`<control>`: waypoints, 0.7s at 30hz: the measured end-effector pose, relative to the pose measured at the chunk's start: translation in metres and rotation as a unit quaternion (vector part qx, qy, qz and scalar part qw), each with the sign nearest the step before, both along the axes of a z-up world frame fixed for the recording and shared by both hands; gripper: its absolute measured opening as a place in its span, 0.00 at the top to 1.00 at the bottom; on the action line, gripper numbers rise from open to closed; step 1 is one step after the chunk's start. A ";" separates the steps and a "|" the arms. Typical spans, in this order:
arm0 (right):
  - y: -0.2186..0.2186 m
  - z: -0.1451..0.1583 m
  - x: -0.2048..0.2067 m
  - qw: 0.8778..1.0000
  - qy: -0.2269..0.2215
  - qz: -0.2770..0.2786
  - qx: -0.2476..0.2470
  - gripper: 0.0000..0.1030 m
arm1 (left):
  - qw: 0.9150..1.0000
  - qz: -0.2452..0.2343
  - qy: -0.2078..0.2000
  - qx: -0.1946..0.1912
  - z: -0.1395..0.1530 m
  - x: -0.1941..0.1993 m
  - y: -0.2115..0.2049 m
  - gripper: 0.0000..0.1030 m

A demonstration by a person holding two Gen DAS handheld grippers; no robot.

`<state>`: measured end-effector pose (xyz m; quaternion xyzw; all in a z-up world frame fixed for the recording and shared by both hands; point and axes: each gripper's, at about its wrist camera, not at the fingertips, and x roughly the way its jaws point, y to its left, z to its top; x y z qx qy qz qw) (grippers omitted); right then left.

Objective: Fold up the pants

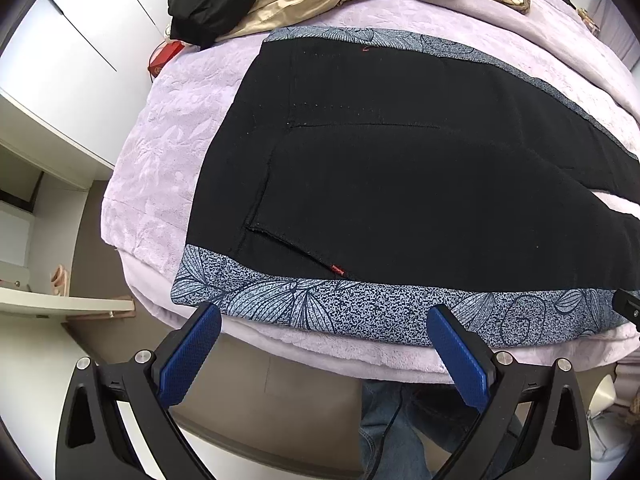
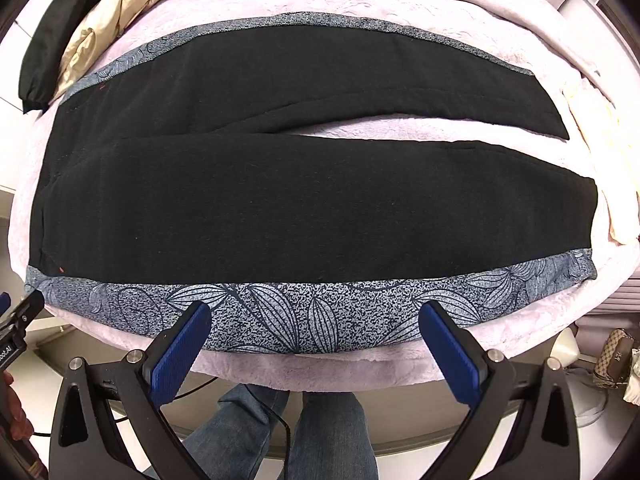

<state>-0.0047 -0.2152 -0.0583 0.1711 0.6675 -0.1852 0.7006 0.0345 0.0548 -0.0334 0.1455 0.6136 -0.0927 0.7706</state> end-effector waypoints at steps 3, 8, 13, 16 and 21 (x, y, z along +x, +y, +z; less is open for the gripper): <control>0.000 0.000 -0.001 1.000 0.001 -0.001 0.000 0.00 | 1.000 0.002 0.002 0.000 -0.003 0.000 0.000 0.00; -0.003 -0.001 -0.003 1.000 0.000 -0.004 0.001 0.00 | 1.000 0.004 0.004 0.003 -0.006 0.001 -0.001 0.00; -0.006 -0.005 -0.004 1.000 -0.001 -0.006 0.007 0.00 | 1.000 0.004 0.006 0.005 -0.008 0.002 -0.002 0.00; -0.007 -0.006 -0.005 1.000 -0.009 -0.012 0.019 0.00 | 1.000 0.005 0.008 0.005 -0.011 0.002 -0.003 0.00; -0.008 -0.007 -0.013 0.988 -0.080 -0.030 0.131 0.00 | 0.999 0.014 0.018 -0.023 -0.017 0.004 0.003 0.00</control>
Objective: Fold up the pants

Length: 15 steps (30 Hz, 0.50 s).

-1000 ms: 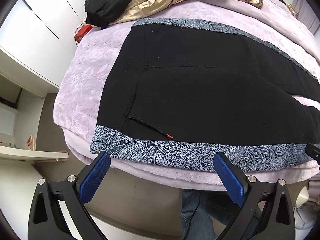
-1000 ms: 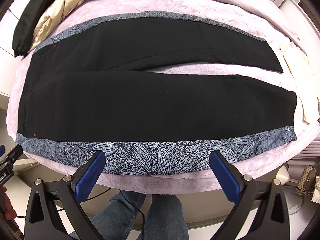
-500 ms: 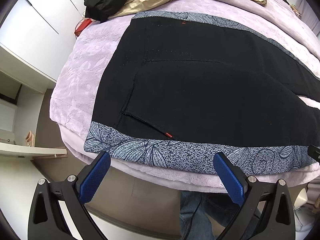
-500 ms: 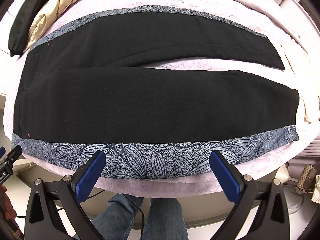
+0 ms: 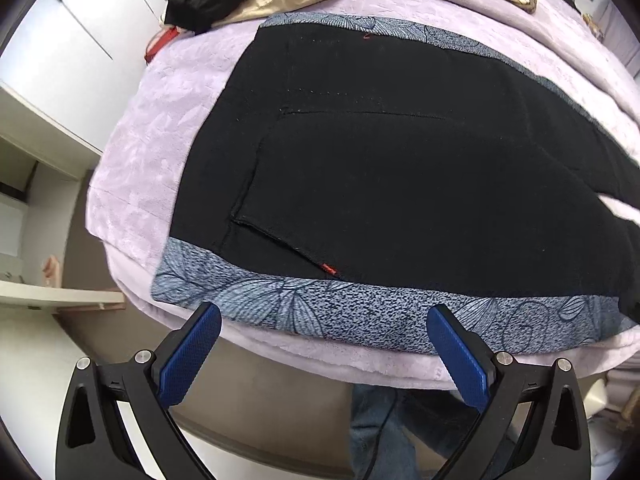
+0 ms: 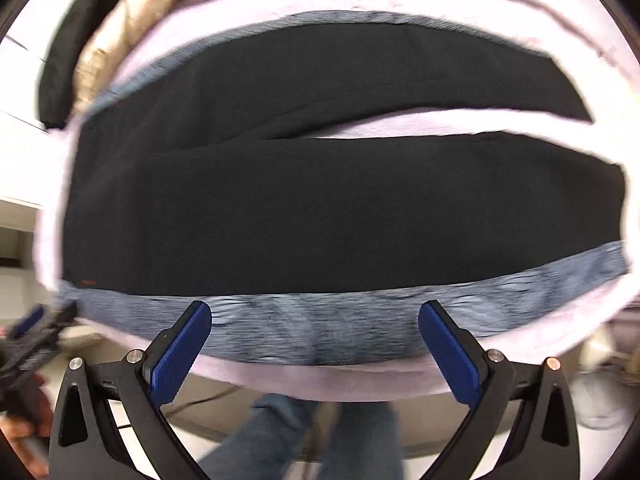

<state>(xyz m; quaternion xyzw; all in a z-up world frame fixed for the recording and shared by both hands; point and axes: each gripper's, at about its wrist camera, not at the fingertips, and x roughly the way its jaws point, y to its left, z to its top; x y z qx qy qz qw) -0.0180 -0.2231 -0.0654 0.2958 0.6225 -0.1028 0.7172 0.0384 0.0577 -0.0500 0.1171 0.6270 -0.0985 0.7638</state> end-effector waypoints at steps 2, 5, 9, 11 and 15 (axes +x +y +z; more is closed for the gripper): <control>0.003 -0.008 -0.007 0.995 -0.040 -0.007 0.092 0.00 | 1.000 0.013 0.007 -0.019 -0.004 0.002 0.006 0.00; 0.011 -0.027 -0.019 0.985 -0.050 -0.016 0.165 0.05 | 0.998 0.030 0.025 -0.051 -0.011 0.003 0.017 0.01; 0.022 -0.058 -0.035 0.968 -0.036 -0.037 0.246 0.42 | 0.991 0.046 0.063 -0.105 -0.020 0.002 0.032 0.20; 0.024 -0.068 -0.041 0.963 -0.041 -0.054 0.262 0.42 | 0.990 0.055 0.069 -0.113 -0.022 -0.001 0.036 0.20; 0.017 -0.076 -0.044 0.952 -0.065 -0.086 0.287 0.42 | 0.988 0.062 0.076 -0.116 -0.025 -0.006 0.041 0.20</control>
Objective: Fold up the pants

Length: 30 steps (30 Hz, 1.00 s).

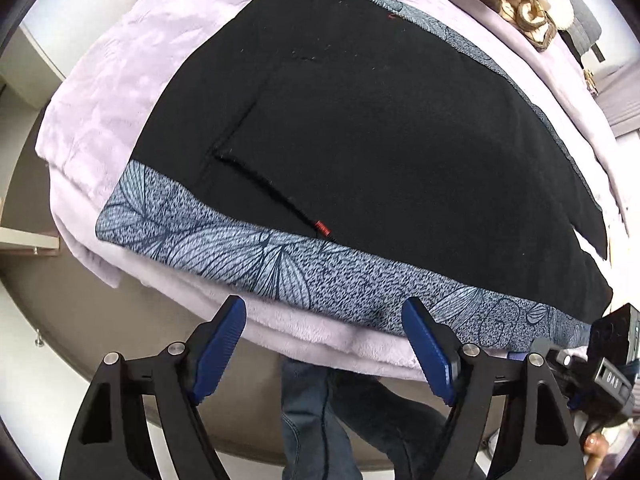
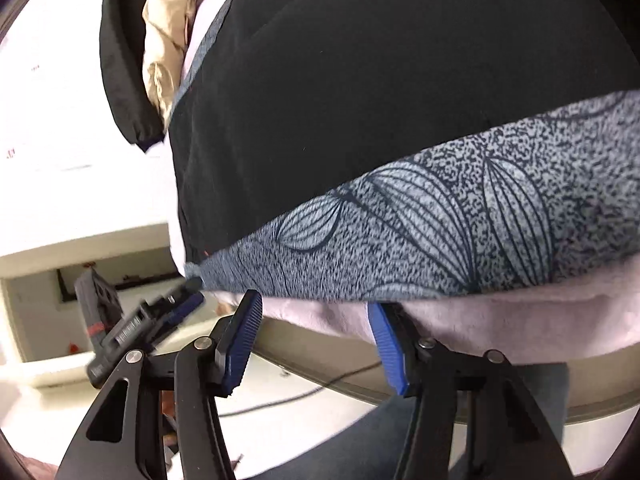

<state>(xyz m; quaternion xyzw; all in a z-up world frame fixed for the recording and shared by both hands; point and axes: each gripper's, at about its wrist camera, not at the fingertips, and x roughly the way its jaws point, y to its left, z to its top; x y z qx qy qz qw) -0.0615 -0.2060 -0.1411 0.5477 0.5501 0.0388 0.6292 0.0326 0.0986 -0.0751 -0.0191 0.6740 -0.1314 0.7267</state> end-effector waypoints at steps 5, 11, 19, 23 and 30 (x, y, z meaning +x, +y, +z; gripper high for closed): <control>-0.010 0.006 0.007 0.999 -0.022 -0.036 0.015 0.44 | 1.000 0.004 0.002 -0.014 0.002 -0.002 0.003 0.20; -0.020 0.010 0.013 0.993 -0.027 -0.092 0.064 0.96 | 0.998 0.023 0.014 -0.050 0.006 -0.005 0.017 0.20; -0.029 0.054 0.026 0.992 -0.079 -0.080 0.065 0.96 | 0.984 0.117 0.034 -0.131 -0.001 0.014 0.044 0.20; -0.028 0.050 0.025 0.994 -0.063 -0.069 0.059 0.96 | 0.974 0.166 0.042 -0.148 -0.015 0.026 0.058 0.20; -0.027 0.050 0.035 0.994 -0.059 -0.079 0.053 0.96 | 0.981 0.147 0.014 -0.124 -0.001 0.037 0.064 0.77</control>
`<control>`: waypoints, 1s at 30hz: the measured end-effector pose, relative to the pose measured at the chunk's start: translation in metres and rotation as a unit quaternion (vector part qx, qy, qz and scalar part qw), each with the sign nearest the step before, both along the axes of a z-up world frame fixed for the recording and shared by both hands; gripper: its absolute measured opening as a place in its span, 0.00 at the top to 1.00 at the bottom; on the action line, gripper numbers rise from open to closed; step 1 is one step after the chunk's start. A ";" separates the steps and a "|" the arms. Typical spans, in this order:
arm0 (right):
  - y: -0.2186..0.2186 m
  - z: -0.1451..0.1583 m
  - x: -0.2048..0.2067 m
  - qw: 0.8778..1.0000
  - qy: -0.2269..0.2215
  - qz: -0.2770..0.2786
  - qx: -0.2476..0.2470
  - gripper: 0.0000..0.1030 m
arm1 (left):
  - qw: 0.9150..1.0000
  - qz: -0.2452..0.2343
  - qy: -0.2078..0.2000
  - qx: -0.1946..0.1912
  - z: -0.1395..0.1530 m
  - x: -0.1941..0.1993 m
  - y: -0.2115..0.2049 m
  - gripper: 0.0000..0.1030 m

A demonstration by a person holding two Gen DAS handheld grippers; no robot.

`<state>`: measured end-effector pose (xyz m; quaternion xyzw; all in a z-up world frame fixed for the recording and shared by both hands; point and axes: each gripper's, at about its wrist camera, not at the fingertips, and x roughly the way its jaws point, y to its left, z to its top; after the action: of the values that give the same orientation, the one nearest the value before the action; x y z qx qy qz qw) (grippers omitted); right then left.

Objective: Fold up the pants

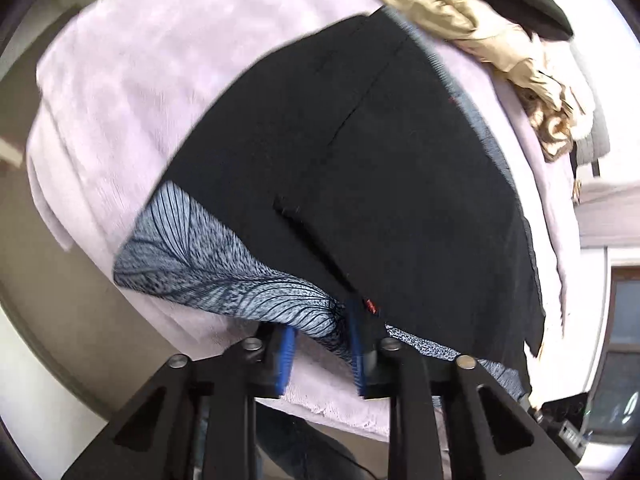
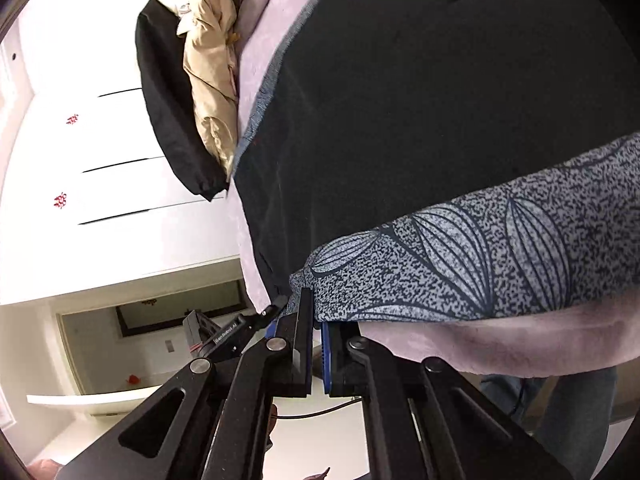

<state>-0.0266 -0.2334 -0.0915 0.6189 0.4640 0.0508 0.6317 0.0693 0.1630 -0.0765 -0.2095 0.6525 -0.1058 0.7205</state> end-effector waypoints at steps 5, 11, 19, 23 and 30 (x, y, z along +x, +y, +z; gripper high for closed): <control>-0.021 0.037 0.033 0.999 -0.043 0.010 -0.030 0.96 | 0.998 -0.022 -0.065 0.003 0.053 0.028 -0.009 0.77; -0.063 0.054 0.114 0.992 -0.065 0.051 -0.096 0.96 | 0.985 -0.065 -0.154 0.053 0.077 0.111 -0.057 0.76; -0.105 -0.001 0.227 0.982 -0.025 0.079 -0.168 0.94 | 0.969 -0.082 -0.184 0.143 0.018 0.209 -0.103 0.52; -0.113 -0.032 0.248 0.981 0.030 0.070 -0.178 0.89 | 0.967 -0.060 -0.210 0.134 0.044 0.218 -0.091 0.52; -0.092 0.014 0.227 0.981 -0.026 0.077 -0.176 0.39 | 0.936 -0.134 -0.272 0.179 0.081 0.182 -0.087 0.27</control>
<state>0.2003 -0.3257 -0.0780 0.4589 0.4958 0.0332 0.7365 0.2513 0.0757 0.0042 0.0488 0.4619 -0.1363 0.8750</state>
